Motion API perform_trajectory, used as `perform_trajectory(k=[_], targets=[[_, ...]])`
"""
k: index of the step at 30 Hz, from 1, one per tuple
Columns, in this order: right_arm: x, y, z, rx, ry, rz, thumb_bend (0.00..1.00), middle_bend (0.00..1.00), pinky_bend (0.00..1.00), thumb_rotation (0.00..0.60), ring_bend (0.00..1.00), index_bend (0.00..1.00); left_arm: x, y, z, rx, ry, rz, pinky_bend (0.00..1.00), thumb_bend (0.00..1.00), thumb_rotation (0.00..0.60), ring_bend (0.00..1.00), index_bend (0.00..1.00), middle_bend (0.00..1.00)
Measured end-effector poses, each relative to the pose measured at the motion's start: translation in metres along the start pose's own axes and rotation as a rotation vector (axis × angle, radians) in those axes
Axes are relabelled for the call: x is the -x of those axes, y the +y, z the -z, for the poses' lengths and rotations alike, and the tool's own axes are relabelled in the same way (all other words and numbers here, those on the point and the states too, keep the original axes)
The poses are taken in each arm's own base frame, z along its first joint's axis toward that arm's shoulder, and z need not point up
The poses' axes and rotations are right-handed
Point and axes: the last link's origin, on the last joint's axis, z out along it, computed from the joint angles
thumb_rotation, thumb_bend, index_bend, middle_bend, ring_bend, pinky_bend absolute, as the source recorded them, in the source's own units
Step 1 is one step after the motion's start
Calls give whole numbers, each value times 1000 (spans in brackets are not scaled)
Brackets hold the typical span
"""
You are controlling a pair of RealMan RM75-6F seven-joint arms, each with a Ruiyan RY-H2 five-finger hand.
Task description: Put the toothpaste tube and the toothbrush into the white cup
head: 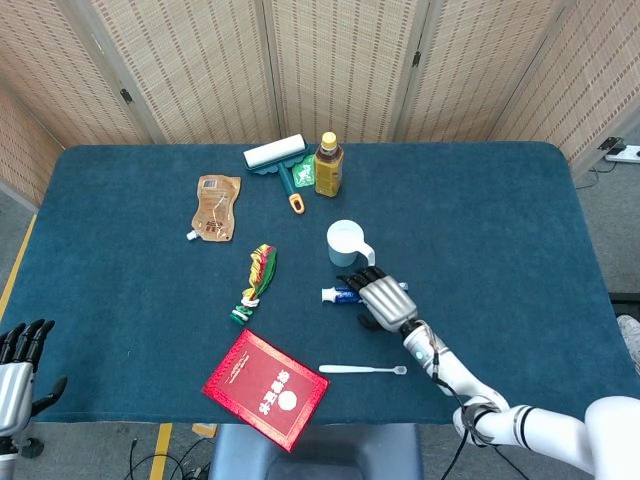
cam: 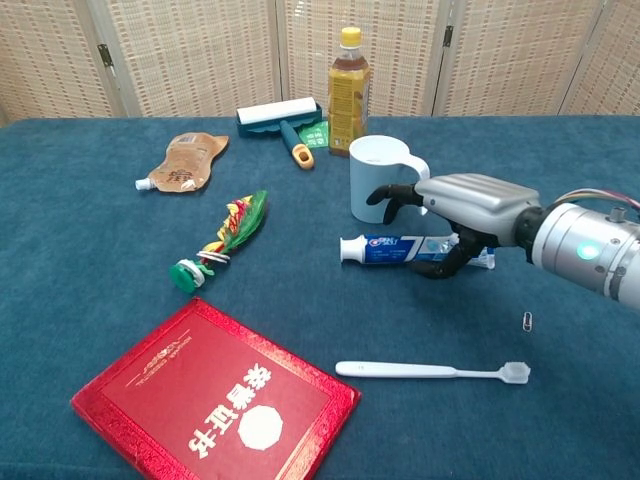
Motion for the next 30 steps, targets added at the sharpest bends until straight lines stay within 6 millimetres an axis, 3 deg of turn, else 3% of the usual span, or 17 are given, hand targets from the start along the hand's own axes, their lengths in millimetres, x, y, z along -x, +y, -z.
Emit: perform_trajectory(k=[14,30], targets=[[11,35,8,80,-13,44,282,286,223,600,189,201,1,2,-2,16,-6,13,153,328,600,105,139,151],[20,38,-5,99,-3,53,310,365,284,600,268,341,3,2,-3,18,-17,8,153,329,600,105,144,151]])
